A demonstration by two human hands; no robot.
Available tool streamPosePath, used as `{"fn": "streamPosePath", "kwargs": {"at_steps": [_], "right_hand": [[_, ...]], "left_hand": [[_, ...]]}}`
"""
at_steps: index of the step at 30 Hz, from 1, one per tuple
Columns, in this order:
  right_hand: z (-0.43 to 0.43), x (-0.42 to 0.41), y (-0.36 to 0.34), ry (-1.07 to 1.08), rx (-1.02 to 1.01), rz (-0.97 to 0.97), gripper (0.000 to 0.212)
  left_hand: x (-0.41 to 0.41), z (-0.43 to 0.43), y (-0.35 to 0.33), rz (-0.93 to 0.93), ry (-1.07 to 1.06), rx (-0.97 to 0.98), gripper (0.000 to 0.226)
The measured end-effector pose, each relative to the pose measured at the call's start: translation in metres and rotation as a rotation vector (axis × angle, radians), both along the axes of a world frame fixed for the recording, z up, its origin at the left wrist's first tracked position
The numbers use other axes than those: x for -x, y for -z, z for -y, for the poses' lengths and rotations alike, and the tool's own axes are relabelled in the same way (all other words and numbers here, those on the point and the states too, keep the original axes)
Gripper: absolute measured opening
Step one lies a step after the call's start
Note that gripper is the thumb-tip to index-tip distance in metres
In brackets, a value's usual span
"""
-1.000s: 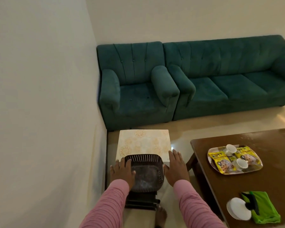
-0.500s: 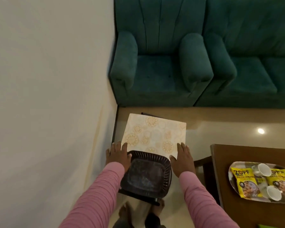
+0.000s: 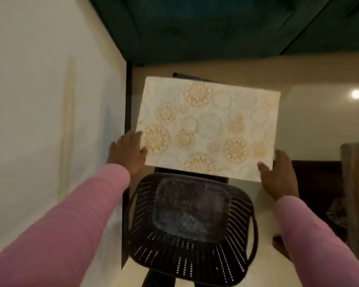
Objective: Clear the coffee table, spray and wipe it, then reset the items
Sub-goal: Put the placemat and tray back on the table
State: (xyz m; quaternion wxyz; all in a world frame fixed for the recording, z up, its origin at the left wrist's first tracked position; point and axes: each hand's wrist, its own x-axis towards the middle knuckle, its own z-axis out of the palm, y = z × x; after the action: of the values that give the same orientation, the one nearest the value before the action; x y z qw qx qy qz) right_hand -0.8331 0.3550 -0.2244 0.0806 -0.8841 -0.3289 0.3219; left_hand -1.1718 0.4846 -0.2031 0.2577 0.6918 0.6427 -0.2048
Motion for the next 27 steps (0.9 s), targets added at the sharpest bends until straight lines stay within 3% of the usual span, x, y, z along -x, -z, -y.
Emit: {"fn": "streamPosePath", "kwargs": {"at_steps": [4,8,12,19,27], "right_hand": [[0.004,-0.005,0.04,0.164,-0.014,-0.017,0.048],[0.003,-0.003,0.046,0.299,0.0,-0.087,0.043],[0.005,-0.013,0.025,0.334,0.035,-0.004,0.031],[-0.011,-0.026,-0.054,0.321,-0.043,0.086,0.029],[0.02,-0.041,-0.184,0.307,-0.131,0.061,0.032]], "left_hand": [[0.001,-0.01,0.029,0.185,-0.333,0.066,0.049],[0.007,-0.015,0.05,0.248,-0.54,0.12,0.04],[0.016,-0.017,0.045,0.346,-0.735,0.016,0.03],[0.014,-0.025,-0.029,0.446,-0.838,-0.168,0.028],[0.018,0.013,-0.155,0.549,-0.926,-0.217,0.027]]}}
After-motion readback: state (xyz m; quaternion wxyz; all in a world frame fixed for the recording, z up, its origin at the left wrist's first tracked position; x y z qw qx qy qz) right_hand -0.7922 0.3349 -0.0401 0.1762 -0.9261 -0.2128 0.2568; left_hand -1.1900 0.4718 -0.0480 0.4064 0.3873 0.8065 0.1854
